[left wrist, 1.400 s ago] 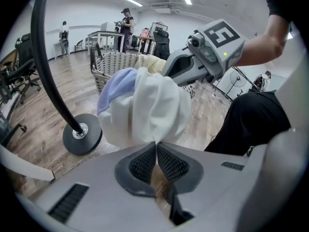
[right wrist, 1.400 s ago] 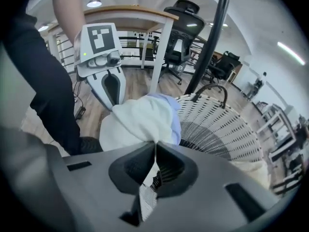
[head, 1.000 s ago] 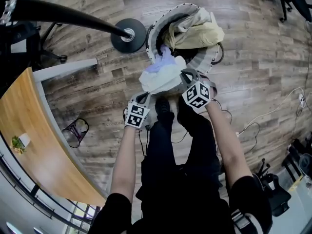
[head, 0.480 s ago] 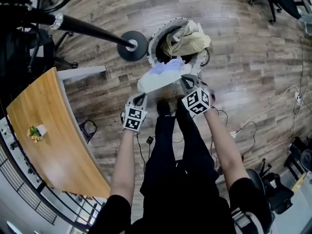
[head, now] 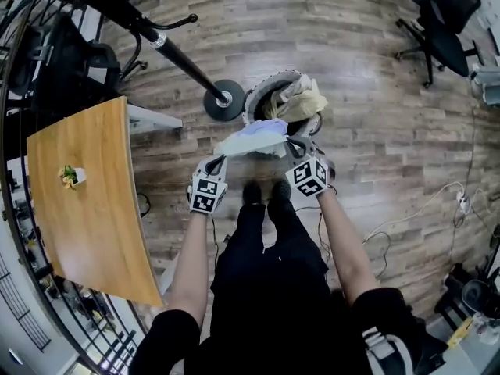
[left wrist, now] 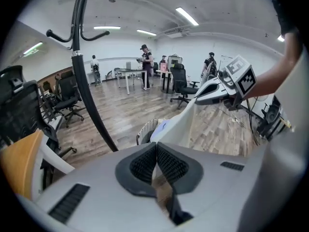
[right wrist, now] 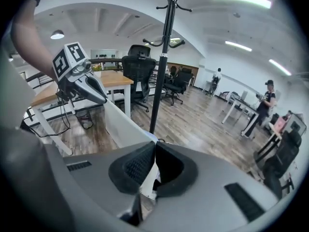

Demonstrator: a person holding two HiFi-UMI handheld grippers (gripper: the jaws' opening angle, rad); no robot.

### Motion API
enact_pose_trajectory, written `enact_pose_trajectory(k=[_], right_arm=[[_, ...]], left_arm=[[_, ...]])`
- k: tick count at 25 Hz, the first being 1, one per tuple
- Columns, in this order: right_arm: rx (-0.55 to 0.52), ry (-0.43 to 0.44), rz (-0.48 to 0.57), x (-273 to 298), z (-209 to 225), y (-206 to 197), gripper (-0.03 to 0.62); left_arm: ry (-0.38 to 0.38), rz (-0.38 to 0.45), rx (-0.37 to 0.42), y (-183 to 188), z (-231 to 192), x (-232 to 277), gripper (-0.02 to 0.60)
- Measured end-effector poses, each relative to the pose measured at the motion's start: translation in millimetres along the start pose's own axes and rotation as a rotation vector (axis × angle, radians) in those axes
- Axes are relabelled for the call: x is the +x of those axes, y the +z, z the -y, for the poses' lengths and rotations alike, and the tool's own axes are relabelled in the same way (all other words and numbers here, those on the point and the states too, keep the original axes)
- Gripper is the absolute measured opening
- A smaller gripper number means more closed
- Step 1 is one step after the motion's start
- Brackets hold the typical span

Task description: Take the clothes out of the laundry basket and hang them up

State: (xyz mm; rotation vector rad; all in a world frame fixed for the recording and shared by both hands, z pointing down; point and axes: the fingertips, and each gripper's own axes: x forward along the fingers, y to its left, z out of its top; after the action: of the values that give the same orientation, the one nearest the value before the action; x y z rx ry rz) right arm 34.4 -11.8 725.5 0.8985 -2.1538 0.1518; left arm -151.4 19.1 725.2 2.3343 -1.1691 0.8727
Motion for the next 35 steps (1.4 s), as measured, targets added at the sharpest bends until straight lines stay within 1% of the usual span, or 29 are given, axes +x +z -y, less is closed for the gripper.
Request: enact_pose_trajectory(k=[2,11,16,21,27,32,35], right_arm=[[-0.006,-0.002,0.023,-13.0,3.5,11.8,0.012],[-0.092,-0.029,0.14,-62.6,16.7,70.3,0.012],[-0.118,-0.032,0.209,-77.8,18.0,103.4,0.012],[-0.136,-0.035,0.252,-88.4,19.0,128.8,0.013],[-0.19,-0.028,0.304,-93.4,14.6,159.7,0.012],[-0.214,-0.029,0.342,-98.7,15.7,182.9,0.013],[-0.225,-0.031,0.371,-102.1,15.4,199.6,0.013]], left_arm=[[0.024,0.034,-0.033,16.3,-0.2,-18.3,0.023],[0.165,0.195,-0.101,70.1,2.7,-79.5,0.023],[0.22,0.229,-0.082,86.4,-0.5,-106.8,0.023],[0.26,0.261,-0.073,101.5,-6.1,-129.3,0.023],[0.316,0.302,-0.068,109.9,-20.0,-152.6,0.023],[0.343,0.356,-0.093,123.4,-30.3,-170.5,0.023],[0.366,0.373,-0.077,132.3,-37.3,-181.9,0.023]])
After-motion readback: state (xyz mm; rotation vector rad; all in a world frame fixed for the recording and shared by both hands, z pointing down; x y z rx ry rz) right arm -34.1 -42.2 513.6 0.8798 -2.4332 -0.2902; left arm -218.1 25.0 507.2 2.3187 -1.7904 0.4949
